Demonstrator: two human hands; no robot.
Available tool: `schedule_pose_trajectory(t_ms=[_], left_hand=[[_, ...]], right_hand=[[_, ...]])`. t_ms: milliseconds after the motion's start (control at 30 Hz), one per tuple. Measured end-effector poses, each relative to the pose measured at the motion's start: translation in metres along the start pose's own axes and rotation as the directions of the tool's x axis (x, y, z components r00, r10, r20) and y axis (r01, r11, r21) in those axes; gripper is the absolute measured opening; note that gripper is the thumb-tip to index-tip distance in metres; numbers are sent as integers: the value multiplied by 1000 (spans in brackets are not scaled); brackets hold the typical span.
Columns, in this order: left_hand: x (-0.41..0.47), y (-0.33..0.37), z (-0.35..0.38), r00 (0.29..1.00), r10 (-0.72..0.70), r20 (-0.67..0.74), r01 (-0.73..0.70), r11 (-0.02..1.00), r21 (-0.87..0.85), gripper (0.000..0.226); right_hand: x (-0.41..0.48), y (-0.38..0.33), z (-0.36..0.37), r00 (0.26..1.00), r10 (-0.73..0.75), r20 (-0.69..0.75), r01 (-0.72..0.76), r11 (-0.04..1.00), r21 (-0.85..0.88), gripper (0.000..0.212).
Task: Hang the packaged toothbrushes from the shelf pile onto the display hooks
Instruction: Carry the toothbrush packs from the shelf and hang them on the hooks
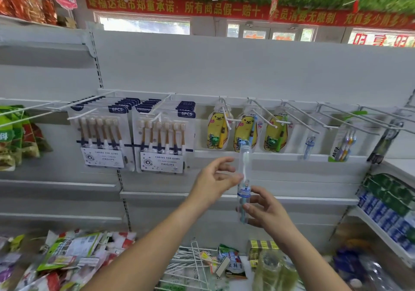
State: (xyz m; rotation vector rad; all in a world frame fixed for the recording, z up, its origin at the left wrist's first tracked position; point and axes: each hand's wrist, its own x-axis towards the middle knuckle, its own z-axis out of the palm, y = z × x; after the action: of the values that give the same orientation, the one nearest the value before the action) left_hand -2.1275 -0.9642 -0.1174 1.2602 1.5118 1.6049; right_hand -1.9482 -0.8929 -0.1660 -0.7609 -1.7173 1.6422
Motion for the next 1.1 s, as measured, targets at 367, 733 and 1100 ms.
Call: schedule_pose_trajectory(t_ms=[367, 733, 1100], left_hand=[[12, -4, 64, 998, 26, 51, -19, 990, -143, 44], [12, 15, 148, 993, 53, 105, -38, 989, -142, 46], [25, 41, 287, 996, 82, -23, -84, 989, -120, 43]], right_hand=[[-29, 1, -24, 991, 56, -123, -54, 998, 22, 40], [-54, 2, -98, 978, 19, -207, -13, 999, 31, 39], [-73, -12, -243, 988, -63, -143, 58, 998, -38, 36]])
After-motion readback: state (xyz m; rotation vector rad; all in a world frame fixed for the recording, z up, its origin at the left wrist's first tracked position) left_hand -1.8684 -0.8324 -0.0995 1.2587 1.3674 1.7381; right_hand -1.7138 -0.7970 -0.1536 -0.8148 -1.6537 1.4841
